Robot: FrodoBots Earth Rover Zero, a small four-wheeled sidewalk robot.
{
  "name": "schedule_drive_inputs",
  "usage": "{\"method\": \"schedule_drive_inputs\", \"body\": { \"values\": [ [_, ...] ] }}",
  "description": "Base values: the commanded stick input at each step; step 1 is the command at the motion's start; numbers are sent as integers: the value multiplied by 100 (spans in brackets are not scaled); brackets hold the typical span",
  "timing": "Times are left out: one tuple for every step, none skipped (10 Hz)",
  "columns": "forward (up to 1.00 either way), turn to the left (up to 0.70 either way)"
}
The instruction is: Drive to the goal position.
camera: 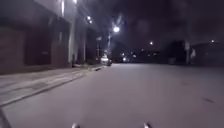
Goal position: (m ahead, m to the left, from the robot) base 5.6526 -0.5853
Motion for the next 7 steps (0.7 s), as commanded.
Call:
{"method": "schedule_drive_inputs", "body": {
  "values": [
    [50, 0],
    [50, 0],
    [50, 0],
    [50, 0],
    [50, 0],
    [50, 0],
    [50, 0]
  ]
}}
